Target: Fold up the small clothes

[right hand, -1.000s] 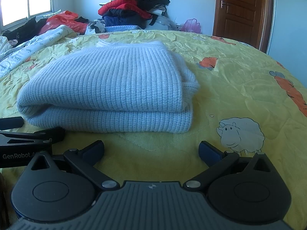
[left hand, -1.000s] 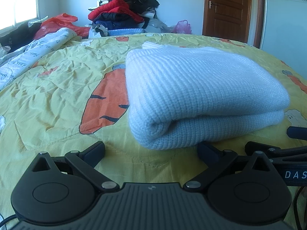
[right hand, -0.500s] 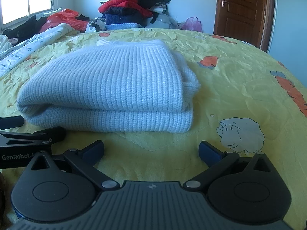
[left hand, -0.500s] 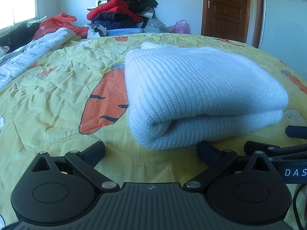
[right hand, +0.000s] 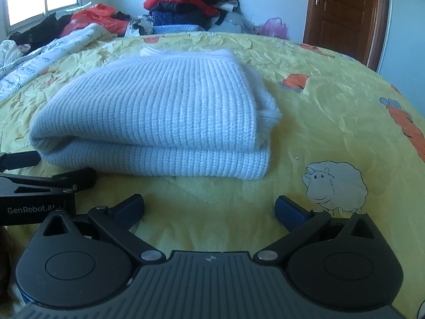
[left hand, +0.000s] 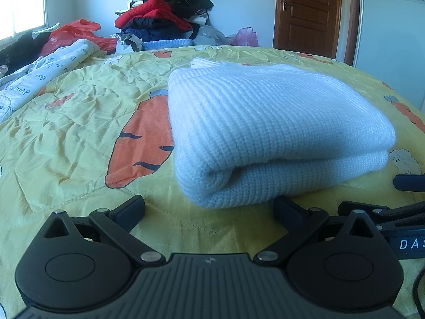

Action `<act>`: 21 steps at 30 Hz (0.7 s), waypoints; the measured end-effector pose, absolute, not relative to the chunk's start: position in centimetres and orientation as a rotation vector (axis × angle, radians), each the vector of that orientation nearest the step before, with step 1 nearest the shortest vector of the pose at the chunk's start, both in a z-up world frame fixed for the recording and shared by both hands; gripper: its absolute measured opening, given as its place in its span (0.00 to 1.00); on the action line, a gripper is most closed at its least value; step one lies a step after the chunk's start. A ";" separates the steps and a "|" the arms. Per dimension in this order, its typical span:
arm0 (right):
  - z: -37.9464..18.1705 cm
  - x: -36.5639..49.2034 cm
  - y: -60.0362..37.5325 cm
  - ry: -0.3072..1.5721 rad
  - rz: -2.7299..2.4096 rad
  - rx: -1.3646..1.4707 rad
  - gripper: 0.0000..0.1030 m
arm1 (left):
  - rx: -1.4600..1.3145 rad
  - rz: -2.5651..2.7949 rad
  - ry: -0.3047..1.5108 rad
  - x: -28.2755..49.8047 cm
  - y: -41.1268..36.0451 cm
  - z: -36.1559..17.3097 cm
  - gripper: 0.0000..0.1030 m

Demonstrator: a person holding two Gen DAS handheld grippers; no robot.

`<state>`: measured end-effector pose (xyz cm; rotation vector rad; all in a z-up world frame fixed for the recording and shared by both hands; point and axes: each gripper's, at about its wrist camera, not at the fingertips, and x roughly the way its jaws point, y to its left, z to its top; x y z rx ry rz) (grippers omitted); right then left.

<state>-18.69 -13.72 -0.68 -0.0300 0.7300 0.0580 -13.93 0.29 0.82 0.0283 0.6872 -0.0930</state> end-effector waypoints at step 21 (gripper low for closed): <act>-1.1 -19.3 -13.8 0.682 0.062 -0.029 1.00 | 0.028 -0.093 0.686 -13.9 0.3 0.8 1.00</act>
